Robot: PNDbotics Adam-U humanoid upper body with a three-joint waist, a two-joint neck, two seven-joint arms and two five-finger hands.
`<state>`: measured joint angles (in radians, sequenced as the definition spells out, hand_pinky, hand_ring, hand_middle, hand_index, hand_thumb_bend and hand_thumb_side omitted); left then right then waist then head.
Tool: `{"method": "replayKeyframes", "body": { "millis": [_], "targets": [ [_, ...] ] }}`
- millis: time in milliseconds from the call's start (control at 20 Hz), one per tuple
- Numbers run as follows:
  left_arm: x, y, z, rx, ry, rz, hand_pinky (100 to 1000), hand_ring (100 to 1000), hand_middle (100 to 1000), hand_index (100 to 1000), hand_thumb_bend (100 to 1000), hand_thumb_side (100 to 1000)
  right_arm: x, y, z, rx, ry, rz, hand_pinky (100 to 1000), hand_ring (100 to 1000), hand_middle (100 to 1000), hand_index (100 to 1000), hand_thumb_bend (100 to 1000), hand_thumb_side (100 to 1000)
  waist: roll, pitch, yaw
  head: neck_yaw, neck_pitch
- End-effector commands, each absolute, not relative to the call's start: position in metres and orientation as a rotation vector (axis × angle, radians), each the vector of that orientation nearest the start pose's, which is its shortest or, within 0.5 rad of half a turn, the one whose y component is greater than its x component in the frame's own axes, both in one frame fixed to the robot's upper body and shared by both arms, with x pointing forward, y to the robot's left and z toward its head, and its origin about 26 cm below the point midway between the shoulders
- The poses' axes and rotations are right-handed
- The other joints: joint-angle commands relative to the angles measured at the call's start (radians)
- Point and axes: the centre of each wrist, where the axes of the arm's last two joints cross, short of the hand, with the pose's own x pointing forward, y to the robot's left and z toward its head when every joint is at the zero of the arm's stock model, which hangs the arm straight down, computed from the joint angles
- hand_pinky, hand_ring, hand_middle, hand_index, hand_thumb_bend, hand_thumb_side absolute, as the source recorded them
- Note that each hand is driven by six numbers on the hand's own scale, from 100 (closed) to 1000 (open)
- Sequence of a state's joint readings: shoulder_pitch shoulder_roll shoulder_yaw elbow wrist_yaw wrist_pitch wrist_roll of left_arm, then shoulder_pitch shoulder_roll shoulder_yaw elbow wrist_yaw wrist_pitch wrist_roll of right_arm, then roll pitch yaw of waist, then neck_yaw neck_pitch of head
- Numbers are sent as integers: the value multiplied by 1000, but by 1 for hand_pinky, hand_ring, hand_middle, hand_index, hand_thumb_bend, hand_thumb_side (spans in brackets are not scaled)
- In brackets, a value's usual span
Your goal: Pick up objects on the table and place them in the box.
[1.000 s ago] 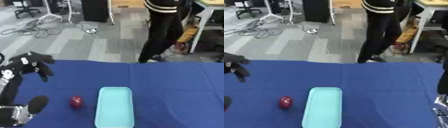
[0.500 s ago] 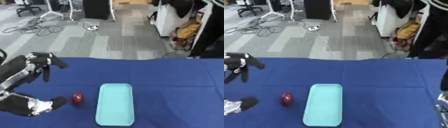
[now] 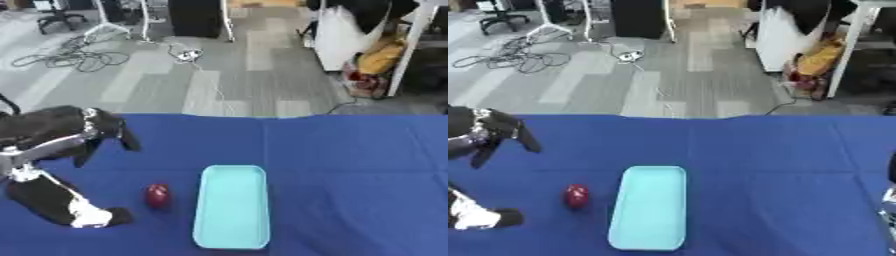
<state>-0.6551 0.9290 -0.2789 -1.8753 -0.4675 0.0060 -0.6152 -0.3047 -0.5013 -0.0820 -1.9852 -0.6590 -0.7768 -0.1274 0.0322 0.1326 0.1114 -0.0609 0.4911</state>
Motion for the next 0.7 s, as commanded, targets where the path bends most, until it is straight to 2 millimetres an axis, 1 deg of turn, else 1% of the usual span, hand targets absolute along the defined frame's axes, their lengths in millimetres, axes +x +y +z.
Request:
{"method": "replayKeyframes", "body": {
  "millis": [50,150,200,350,450,600,700],
  "targets": [
    [333,283,315,951,-1413,-1861,100,267,528,750,534,576,296,-306,236,-497,3220,176,122,261,260,507,100,760,3,-19,-4,7,-23],
    [343,285,316,969,-1351,-1891,100,278,535,751,500,568,296,-305,236,-501,3221,175,122,261,260,507,100,761,5,-20,-6,4,-33],
    [348,285,317,980,-1324,-1907,100,290,547,749,528,584,296,-305,236,-504,3223,174,122,261,260,507,100,759,5,-21,-8,5,-37],
    [363,286,319,1018,-1284,-1932,100,291,544,742,542,580,296,-305,236,-513,3226,174,121,260,260,507,100,759,6,-23,-13,9,-50],
    [374,288,318,1034,-1265,-1940,100,289,547,747,551,580,296,-303,236,-524,3227,175,122,261,260,507,100,759,7,-24,-20,21,-48],
    [390,289,316,1058,-1216,-1964,100,289,561,745,553,583,297,-302,237,-541,3227,172,122,261,260,508,100,758,10,-26,-31,52,-36],
    [399,289,314,1072,-1195,-1976,100,285,552,759,569,590,297,-301,238,-553,3228,174,122,261,260,508,100,758,11,-26,-38,56,-40]
  ]
}}
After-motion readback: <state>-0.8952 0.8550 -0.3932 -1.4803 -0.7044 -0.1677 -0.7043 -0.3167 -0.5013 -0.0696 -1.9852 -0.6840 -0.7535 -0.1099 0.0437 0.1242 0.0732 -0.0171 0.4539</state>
